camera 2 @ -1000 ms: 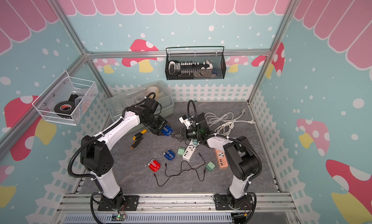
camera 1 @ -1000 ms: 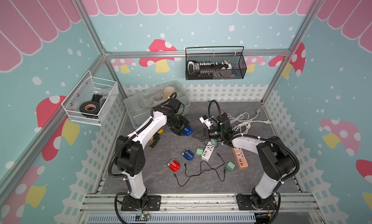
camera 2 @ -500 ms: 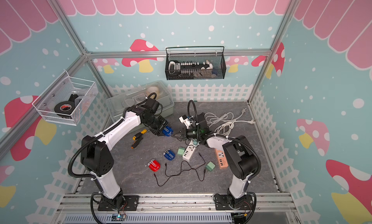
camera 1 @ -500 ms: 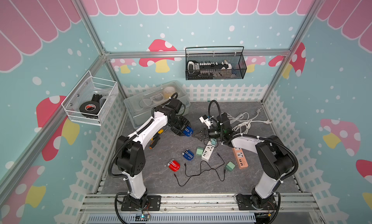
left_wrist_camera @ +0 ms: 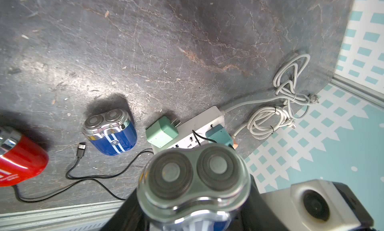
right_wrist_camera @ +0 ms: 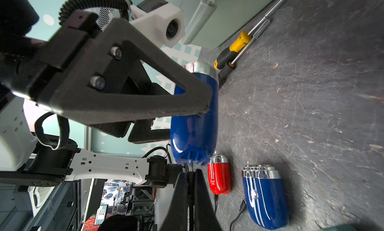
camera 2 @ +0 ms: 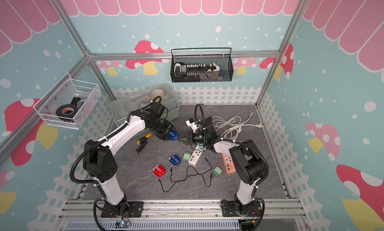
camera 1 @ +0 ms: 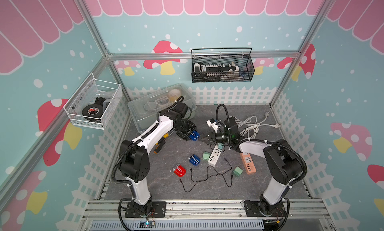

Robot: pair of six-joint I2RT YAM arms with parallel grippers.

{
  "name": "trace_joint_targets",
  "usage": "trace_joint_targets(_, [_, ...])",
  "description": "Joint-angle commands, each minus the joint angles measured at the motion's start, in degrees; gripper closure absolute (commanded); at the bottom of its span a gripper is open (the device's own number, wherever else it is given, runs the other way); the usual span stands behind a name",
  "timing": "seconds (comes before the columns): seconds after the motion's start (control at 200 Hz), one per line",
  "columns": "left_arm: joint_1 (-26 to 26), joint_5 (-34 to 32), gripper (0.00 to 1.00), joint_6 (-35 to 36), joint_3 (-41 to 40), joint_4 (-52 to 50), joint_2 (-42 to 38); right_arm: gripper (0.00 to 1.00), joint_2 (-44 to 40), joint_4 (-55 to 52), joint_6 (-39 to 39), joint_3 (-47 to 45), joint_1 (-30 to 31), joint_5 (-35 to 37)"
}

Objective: Charge the electric shaver
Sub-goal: Insert the charging cable into the electric shaver.

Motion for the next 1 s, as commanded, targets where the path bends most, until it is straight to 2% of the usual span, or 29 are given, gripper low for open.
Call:
trace_joint_targets(0.0, [-0.6, 0.7, 1.0, -5.55, -3.21, 1.88, -3.71, 1.0, -0.63, 4.33, 0.8, -1.17, -0.46, 2.28])
trace_joint_targets(0.495, [-0.43, 2.77, 1.0, -6.38, -1.99, 3.04, -2.61, 1.0, -1.04, 3.77, 0.53, -1.58, 0.55, 4.26])
trace_joint_targets(0.996, [-1.17, 6.52, 1.0, -4.05, -0.91, 3.08, -1.66, 1.0, 2.49, 4.56, 1.54, 3.15, 1.25, 0.09])
